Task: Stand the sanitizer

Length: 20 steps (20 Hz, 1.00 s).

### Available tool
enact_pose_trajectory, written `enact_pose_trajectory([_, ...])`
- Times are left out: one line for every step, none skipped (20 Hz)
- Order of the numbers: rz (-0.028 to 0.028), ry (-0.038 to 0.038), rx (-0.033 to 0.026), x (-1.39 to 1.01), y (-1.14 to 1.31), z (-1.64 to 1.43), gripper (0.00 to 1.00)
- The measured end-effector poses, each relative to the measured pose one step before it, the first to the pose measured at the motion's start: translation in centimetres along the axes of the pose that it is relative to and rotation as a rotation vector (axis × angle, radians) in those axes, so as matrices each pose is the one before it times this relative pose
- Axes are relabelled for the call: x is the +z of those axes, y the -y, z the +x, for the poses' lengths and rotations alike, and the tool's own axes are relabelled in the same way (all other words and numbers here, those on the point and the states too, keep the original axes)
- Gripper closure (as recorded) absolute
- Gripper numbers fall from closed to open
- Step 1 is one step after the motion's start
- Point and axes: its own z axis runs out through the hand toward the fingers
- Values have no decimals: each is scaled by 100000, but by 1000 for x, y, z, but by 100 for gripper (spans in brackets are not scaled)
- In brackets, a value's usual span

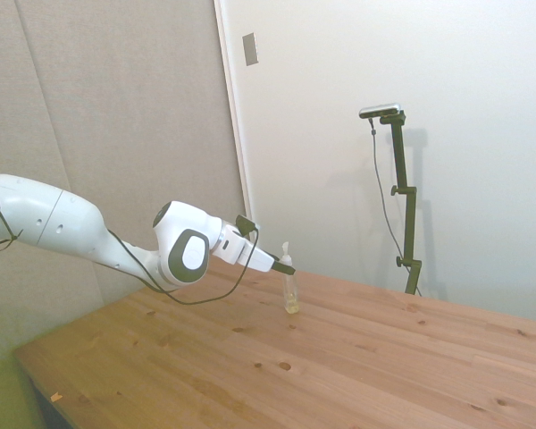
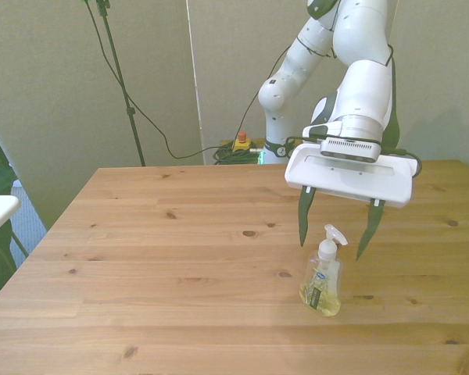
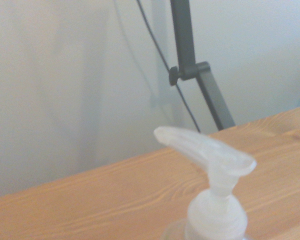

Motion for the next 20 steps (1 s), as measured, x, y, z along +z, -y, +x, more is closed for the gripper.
enact_pose_trajectory([-1566,3458,-1148,-300,84,19,0])
enact_pose_trajectory([-1634,3366,-1346,-321,62,120,0])
enact_pose_trajectory([-1630,3219,-1429,-333,28,130,0])
enact_pose_trajectory([-1449,2954,-1052,-333,-21,236,0])
enact_pose_trajectory([-1541,3163,-1120,-342,-70,237,0])
enact_pose_trajectory([-1626,3302,-1330,-362,-132,259,0])
enact_pose_trajectory([-1703,3163,-1401,-300,-158,149,0])
enact_pose_trajectory([-1918,3813,-1727,-356,-127,-49,0])
enact_pose_trajectory([-1922,2783,-1415,-143,-140,-145,0])
enact_pose_trajectory([-1631,3049,-1773,-135,-12,-427,0])
enact_pose_trajectory([-1291,2731,-1607,-147,4,-414,0])
enact_pose_trajectory([-1072,2827,-1505,-130,-41,-316,0])
enact_pose_trajectory([-683,2193,-1427,-108,3,-306,0])
enact_pose_trajectory([-681,2270,-1271,5,-8,-326,0])
enact_pose_trajectory([-907,2115,-1408,150,-32,-333,0])
enact_pose_trajectory([-832,1917,-1658,230,13,-396,0])
enact_pose_trajectory([-845,1854,-1393,257,25,-389,0])
enact_pose_trajectory([-900,1807,-1510,236,33,-420,0])
enact_pose_trajectory([-983,1729,-1613,125,8,-362,0])
enact_pose_trajectory([-718,1411,-1402,-12,3,-327,0])
